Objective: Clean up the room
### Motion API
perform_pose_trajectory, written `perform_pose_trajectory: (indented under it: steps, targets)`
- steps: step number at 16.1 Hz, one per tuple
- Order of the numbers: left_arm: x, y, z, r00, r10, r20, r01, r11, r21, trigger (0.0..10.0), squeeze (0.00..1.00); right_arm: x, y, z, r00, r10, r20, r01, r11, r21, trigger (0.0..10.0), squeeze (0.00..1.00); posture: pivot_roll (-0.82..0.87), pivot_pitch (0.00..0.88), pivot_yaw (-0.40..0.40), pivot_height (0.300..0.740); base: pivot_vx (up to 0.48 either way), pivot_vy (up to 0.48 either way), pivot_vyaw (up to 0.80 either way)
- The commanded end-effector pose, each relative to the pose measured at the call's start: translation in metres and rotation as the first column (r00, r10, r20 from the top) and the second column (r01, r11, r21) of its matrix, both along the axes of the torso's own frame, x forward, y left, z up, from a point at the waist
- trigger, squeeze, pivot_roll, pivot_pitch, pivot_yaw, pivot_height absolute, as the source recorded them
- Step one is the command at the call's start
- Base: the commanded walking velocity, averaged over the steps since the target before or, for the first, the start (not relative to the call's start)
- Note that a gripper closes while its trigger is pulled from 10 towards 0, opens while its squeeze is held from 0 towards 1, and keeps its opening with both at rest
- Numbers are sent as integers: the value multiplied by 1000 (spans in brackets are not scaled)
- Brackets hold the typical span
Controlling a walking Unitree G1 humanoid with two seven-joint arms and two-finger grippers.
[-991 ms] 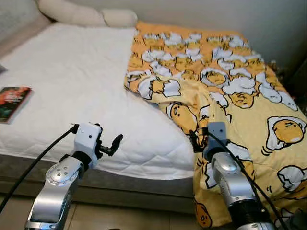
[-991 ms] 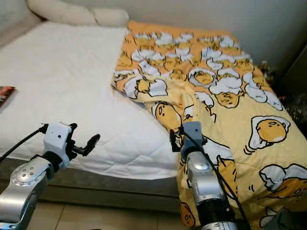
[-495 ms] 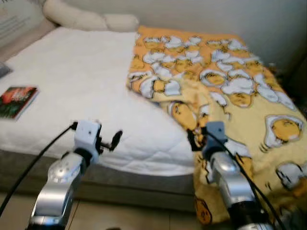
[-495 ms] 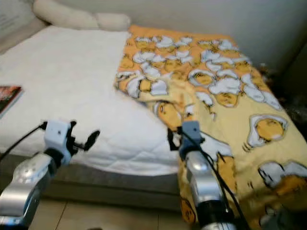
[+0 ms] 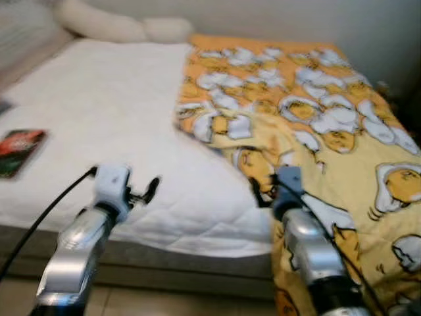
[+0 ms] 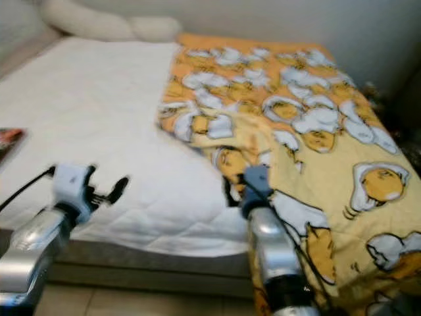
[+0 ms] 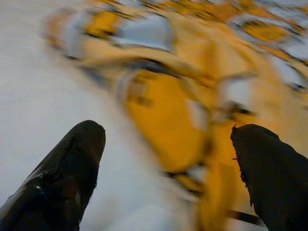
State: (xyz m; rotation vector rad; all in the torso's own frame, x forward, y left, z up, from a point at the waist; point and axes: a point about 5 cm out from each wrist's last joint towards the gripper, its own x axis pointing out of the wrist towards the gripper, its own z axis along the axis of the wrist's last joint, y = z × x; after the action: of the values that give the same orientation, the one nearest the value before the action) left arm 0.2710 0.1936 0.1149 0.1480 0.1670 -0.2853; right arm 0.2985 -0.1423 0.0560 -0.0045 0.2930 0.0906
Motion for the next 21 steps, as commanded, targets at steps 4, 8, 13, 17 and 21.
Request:
perform_pose_trajectory:
  steps: [4,8,13,17,21]
  targets:
    - [-3,3,-4,1000,-3,-11,3,1000,12,10000,961,2,2,3,1000,1,10,0,1000,-7,10000,1000,120,0,-20,740,159,0,0]
    - [-7,2,-6,998,-59,-36,60,998,35,10000,961,2,-6,-3,999,-37,-37,35,997,-66,10000,1000,124,0,-20,740,0,0,0]
    - [-12,4,-5,972,-201,-121,215,971,109,10000,965,6,-7,-22,987,-13,-163,-11,990,-141,10000,1000,128,0,-8,740,0,0,0]
    - [-22,6,-6,904,-366,-219,401,905,141,10000,961,12,-15,-39,952,-68,-298,-14,964,-264,10000,0,134,0,-1,740,0,0,0]
    - [-27,6,-5,869,-423,-257,467,872,147,10000,957,15,-26,-44,942,-109,-319,-8,939,-344,3098,0,156,0,-1,740,0,0,0]
